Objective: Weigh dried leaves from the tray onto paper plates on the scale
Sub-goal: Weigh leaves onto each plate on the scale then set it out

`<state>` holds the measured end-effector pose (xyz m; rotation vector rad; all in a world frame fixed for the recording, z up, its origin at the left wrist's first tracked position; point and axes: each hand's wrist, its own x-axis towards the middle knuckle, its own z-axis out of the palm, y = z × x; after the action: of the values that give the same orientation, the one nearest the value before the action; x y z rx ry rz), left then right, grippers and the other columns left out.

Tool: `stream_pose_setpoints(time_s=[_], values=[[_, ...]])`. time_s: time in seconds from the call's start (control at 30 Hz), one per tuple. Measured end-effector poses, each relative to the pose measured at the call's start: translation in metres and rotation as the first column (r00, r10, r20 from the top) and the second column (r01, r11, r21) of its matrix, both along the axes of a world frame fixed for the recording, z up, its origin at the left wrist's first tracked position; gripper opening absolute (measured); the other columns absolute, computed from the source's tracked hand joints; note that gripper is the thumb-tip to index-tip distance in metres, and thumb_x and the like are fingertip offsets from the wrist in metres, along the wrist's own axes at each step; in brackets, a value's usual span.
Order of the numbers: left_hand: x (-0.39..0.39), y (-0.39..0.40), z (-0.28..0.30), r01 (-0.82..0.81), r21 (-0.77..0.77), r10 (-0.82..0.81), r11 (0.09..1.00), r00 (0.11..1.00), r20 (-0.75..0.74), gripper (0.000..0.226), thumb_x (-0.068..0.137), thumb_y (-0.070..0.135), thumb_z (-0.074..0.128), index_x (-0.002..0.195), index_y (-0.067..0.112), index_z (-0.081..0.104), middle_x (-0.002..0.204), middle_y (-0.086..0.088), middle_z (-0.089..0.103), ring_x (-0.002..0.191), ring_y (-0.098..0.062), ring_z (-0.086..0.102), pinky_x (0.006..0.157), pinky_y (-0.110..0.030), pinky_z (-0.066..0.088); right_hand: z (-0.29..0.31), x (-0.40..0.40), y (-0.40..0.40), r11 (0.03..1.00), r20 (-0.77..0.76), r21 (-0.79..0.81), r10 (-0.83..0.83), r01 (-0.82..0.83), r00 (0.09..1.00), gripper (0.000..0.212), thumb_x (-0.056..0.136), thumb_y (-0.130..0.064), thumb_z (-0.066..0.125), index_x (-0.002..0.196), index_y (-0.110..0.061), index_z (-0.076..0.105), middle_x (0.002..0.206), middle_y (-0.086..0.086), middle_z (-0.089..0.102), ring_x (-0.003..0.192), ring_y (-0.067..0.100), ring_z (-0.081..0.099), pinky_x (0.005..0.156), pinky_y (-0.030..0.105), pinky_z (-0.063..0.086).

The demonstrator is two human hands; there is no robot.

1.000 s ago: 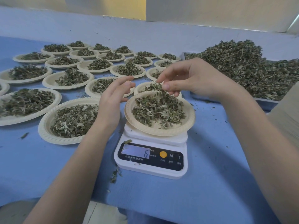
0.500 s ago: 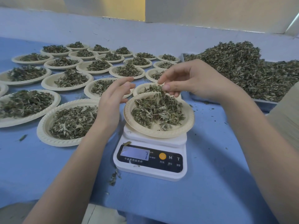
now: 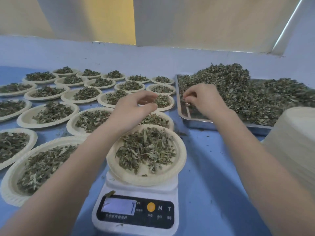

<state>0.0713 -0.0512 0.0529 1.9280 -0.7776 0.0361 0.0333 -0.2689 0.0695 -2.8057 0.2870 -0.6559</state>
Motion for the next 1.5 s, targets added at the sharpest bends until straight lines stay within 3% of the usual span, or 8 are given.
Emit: stream_pose_setpoints(time_s=[0.1,0.17,0.4,0.53,0.77,1.0,1.43,1.5], values=[[0.004,-0.008,0.0,0.007,0.036,-0.007,0.999,1.0,-0.009,0.026,0.087,0.025,0.062,0.113,0.03,0.065,0.109,0.015,0.066,0.105,-0.002,0.058,0.101,-0.03,0.042,-0.018,0.016,-0.027,0.965,-0.5,-0.207,-0.245,0.16,0.831,0.045,0.101,-0.047,0.03,0.128,-0.024,0.058,0.138,0.004,0.051,0.136,0.025,0.035,0.111,0.051,0.021],[0.006,-0.009,-0.002,0.013,0.054,-0.012,0.998,1.0,-0.02,0.027,0.088,0.025,0.061,0.114,0.03,0.064,0.11,0.014,0.065,0.106,-0.004,0.057,0.1,-0.031,0.042,-0.031,0.018,-0.031,0.978,-0.599,-0.163,-0.204,0.131,0.774,0.054,0.102,-0.048,0.012,0.144,-0.025,0.038,0.154,0.001,0.029,0.147,0.024,0.009,0.112,0.06,0.003],[0.005,0.011,-0.004,0.021,0.031,-0.019,0.999,0.998,-0.064,0.022,0.089,0.027,0.061,0.108,0.037,0.063,0.11,0.015,0.065,0.107,-0.004,0.058,0.098,-0.031,0.043,-0.036,0.0,0.003,0.994,-0.36,0.088,0.09,-0.062,0.929,0.057,0.103,-0.044,0.015,0.149,-0.013,0.024,0.158,0.004,0.02,0.146,0.02,0.014,0.118,0.047,0.009],[-0.006,0.033,-0.012,-0.018,0.059,0.024,0.998,0.994,-0.107,0.025,0.09,0.034,0.058,0.115,0.04,0.06,0.111,0.021,0.062,0.101,0.004,0.056,0.084,-0.021,0.045,-0.031,-0.03,0.034,0.928,-0.322,0.308,0.308,-0.209,0.895,0.067,0.097,-0.057,0.015,0.153,-0.022,0.013,0.159,-0.009,0.009,0.146,0.008,0.008,0.118,0.03,0.005],[-0.035,0.066,-0.039,-0.144,0.018,0.144,0.989,0.963,-0.228,0.052,0.089,0.053,0.05,0.137,0.035,0.046,0.145,0.012,0.042,0.132,-0.011,0.039,0.113,-0.041,0.027,-0.043,-0.072,0.076,0.779,-0.312,0.608,0.409,-0.15,0.857,0.105,0.062,-0.086,0.017,0.152,-0.034,0.002,0.158,-0.018,-0.005,0.145,0.005,-0.002,0.12,0.044,0.004],[-0.046,0.059,-0.055,-0.222,-0.053,0.187,0.974,0.91,-0.37,0.057,0.096,0.051,0.039,0.148,0.03,0.027,0.152,0.005,0.033,0.137,-0.017,0.033,0.098,-0.033,0.025,-0.058,-0.07,0.095,0.681,-0.133,0.719,0.334,-0.141,0.933,0.107,0.061,-0.09,0.017,0.152,-0.035,0.006,0.159,-0.016,0.005,0.146,0.009,0.004,0.119,0.049,0.008],[0.026,0.113,0.008,-0.537,-0.243,0.448,0.808,0.827,-0.34,0.036,0.096,0.003,0.037,0.119,0.022,0.056,0.112,0.012,0.052,0.099,-0.01,0.051,0.082,-0.033,0.042,-0.005,0.009,0.153,0.603,0.02,0.747,0.402,-0.281,0.916,0.07,0.091,-0.067,0.027,0.151,-0.033,0.017,0.156,-0.017,0.018,0.143,0.007,0.016,0.111,0.033,0.016],[0.046,0.135,0.016,-0.57,-0.261,0.48,0.779,0.81,-0.336,0.036,0.095,-0.002,0.038,0.114,0.022,0.057,0.115,0.007,0.056,0.071,-0.005,0.054,0.061,-0.023,0.048,0.004,0.036,0.173,0.625,-0.002,0.725,0.419,-0.288,0.908,0.068,0.092,-0.066,0.028,0.151,-0.032,0.018,0.156,-0.015,0.021,0.142,0.01,0.022,0.109,0.035,0.022]])
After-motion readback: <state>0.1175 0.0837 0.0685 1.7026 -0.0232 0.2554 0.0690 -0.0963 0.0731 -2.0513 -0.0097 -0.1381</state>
